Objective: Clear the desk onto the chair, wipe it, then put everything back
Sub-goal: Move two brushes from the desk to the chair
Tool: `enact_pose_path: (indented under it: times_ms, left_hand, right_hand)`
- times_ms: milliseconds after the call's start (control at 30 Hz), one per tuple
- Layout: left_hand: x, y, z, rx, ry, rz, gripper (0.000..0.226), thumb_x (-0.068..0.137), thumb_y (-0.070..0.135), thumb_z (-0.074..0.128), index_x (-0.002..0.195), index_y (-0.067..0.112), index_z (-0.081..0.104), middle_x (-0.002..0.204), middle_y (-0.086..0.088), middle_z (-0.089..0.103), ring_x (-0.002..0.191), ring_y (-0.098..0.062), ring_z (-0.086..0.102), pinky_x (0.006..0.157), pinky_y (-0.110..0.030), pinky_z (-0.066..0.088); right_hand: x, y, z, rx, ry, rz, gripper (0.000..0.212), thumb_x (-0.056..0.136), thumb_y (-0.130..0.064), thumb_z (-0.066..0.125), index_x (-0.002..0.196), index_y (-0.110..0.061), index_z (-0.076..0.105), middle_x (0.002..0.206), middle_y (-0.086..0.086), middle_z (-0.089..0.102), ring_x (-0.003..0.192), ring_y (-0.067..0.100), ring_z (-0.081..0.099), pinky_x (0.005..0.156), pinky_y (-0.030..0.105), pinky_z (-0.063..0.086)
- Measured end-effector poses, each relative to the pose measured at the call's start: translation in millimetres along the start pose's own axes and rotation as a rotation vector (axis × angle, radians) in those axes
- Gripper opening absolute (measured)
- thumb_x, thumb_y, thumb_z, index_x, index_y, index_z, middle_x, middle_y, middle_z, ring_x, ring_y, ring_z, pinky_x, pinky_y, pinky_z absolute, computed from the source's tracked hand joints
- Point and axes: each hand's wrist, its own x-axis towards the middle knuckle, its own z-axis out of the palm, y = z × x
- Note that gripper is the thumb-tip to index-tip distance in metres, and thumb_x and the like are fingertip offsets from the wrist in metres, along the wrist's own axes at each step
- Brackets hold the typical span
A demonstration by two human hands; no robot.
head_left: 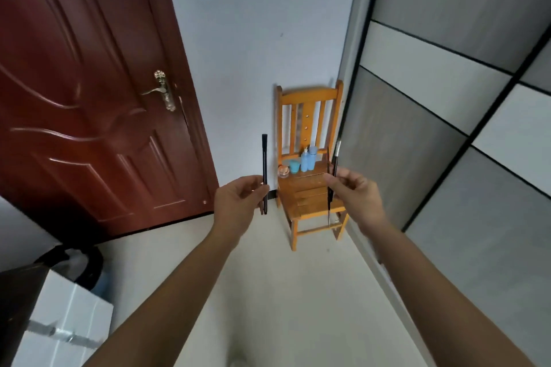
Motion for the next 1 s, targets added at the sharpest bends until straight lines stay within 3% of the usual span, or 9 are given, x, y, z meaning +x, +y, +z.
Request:
enact_pose_path:
  times_ms: [100, 200, 267, 367, 433, 733, 867, 1000]
  left_hand:
    - [32.3, -1.3, 38.2, 0.027, -0.037, -0.010, 0.019, 0.082, 0.010, 0.079, 0.094, 0.025, 0.075, 0.082, 0.004, 0.076, 0.077, -0.012, 0.071, 0.071, -0.027, 0.059]
    - [78.4, -3.0, 74.1, 0.069, -0.063, 0.026, 0.021, 0.081, 0.017, 0.080, 0.088, 0.035, 0.073, 0.084, 0.007, 0.076, 0.082, -0.016, 0.072, 0.074, -0.028, 0.060]
    - [117.5, -5.0, 98.6, 0.079, -0.062, 0.027, 0.020, 0.082, 0.017, 0.079, 0.094, 0.031, 0.074, 0.088, 0.008, 0.076, 0.088, -0.017, 0.072, 0.077, -0.028, 0.061]
    - [177.7, -1.2, 134.7, 0.100, -0.075, 0.014, 0.026, 0.085, 0.016, 0.076, 0.111, 0.016, 0.073, 0.099, 0.002, 0.075, 0.095, -0.019, 0.071, 0.084, -0.035, 0.060]
    - [213.5, 2.3, 155.5, 0.116, -0.072, 0.014, 0.026, 0.087, 0.018, 0.074, 0.113, 0.016, 0.072, 0.103, 0.002, 0.074, 0.096, -0.018, 0.070, 0.087, -0.036, 0.059]
    - [339.8, 3.7, 235.3, 0.220, -0.088, -0.004, 0.027, 0.088, 0.021, 0.072, 0.115, 0.015, 0.071, 0.107, 0.002, 0.073, 0.096, -0.016, 0.069, 0.089, -0.035, 0.058]
    - [393.3, -10.9, 265.9, 0.236, -0.032, -0.056, 0.027, 0.090, 0.020, 0.070, 0.117, 0.013, 0.071, 0.108, 0.000, 0.073, 0.098, -0.017, 0.070, 0.085, -0.034, 0.060]
    - [435.7, -31.3, 290.8, 0.216, 0.068, -0.136, 0.026, 0.091, 0.018, 0.069, 0.114, 0.009, 0.072, 0.106, -0.004, 0.073, 0.099, -0.022, 0.070, 0.089, -0.043, 0.059]
  right_hand:
    - [35.2, 7.5, -22.7, 0.017, 0.040, 0.013, 0.005, 0.085, -0.030, 0.078, 0.081, -0.034, 0.078, 0.092, 0.009, 0.076, 0.087, 0.025, 0.073, 0.079, 0.038, 0.062]
    - [83.1, 15.2, -39.7, 0.009, 0.048, 0.018, 0.006, 0.086, -0.030, 0.077, 0.087, -0.025, 0.077, 0.094, 0.019, 0.073, 0.086, 0.034, 0.069, 0.084, 0.046, 0.059]
    - [122.4, 18.4, -48.1, -0.020, 0.046, 0.010, 0.010, 0.087, -0.029, 0.076, 0.089, -0.019, 0.076, 0.091, 0.022, 0.071, 0.079, 0.027, 0.064, 0.078, 0.041, 0.059]
    - [184.6, 17.0, -57.7, -0.029, 0.077, 0.024, 0.003, 0.088, -0.025, 0.075, 0.085, -0.026, 0.075, 0.074, -0.003, 0.072, 0.070, 0.009, 0.063, 0.060, 0.018, 0.054]
    - [223.6, 13.3, -64.4, -0.030, 0.085, 0.027, 0.004, 0.088, -0.025, 0.075, 0.085, -0.028, 0.074, 0.071, -0.010, 0.072, 0.064, 0.002, 0.065, 0.054, 0.012, 0.050]
    - [375.7, 34.5, -96.1, -0.067, 0.078, 0.033, 0.004, 0.089, -0.029, 0.075, 0.087, -0.033, 0.074, 0.071, -0.014, 0.071, 0.064, -0.003, 0.064, 0.056, 0.010, 0.049]
    - [452.2, 61.8, -104.5, -0.076, -0.004, 0.079, 0.009, 0.090, -0.033, 0.073, 0.098, -0.033, 0.071, 0.085, -0.012, 0.073, 0.076, 0.000, 0.067, 0.059, 0.013, 0.050]
    - [529.7, 85.0, -104.5, -0.070, -0.114, 0.131, 0.011, 0.089, -0.032, 0.074, 0.100, -0.030, 0.072, 0.093, -0.004, 0.074, 0.089, 0.011, 0.070, 0.065, 0.017, 0.053]
